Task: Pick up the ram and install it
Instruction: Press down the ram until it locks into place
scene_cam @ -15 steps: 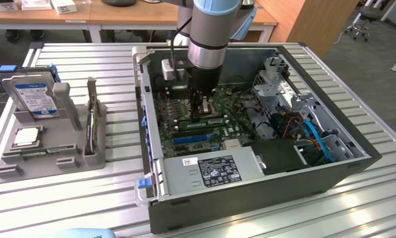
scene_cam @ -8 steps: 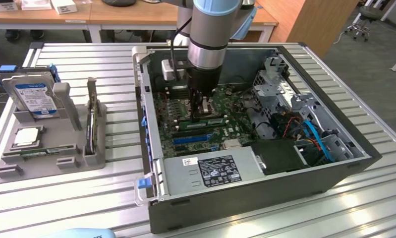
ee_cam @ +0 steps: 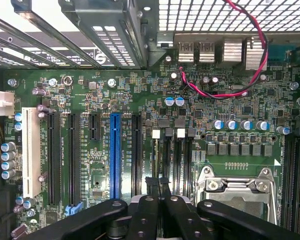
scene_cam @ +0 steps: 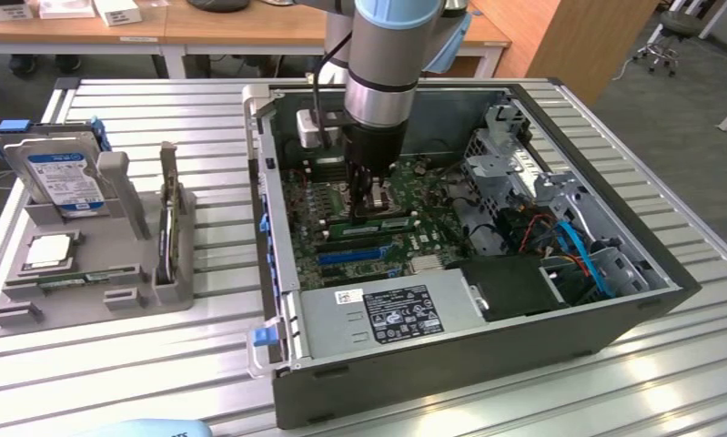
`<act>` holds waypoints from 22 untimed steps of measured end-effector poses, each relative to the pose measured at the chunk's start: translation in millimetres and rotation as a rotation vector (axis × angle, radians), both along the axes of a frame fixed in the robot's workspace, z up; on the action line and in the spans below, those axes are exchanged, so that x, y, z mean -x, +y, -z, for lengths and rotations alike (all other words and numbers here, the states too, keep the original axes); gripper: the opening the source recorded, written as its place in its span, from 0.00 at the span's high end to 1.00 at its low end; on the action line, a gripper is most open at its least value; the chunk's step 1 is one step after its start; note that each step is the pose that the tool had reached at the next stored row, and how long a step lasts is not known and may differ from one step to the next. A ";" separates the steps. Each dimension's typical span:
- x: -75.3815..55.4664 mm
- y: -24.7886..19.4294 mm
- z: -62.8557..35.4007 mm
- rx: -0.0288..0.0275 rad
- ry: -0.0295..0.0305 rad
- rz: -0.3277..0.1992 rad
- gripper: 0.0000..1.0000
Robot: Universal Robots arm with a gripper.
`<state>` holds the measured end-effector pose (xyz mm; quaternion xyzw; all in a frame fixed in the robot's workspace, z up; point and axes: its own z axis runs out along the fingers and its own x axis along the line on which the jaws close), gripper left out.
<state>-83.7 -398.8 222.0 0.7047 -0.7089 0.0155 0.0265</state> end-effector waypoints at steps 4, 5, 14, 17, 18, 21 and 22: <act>0.0 0.0 0.1 -0.0001 -0.0001 0.000 0.90; 0.0 0.0 0.2 0.0000 0.0000 0.000 0.90; 0.0 0.0 0.4 0.0000 0.0000 0.000 0.90; 0.0 0.0 0.5 -0.0002 0.0000 0.000 0.90; 0.0 0.0 0.5 -0.0002 -0.0001 0.000 0.90; 0.0 0.0 0.5 -0.0001 -0.0001 0.000 0.90; 0.0 0.0 0.5 -0.0002 -0.0001 0.000 0.90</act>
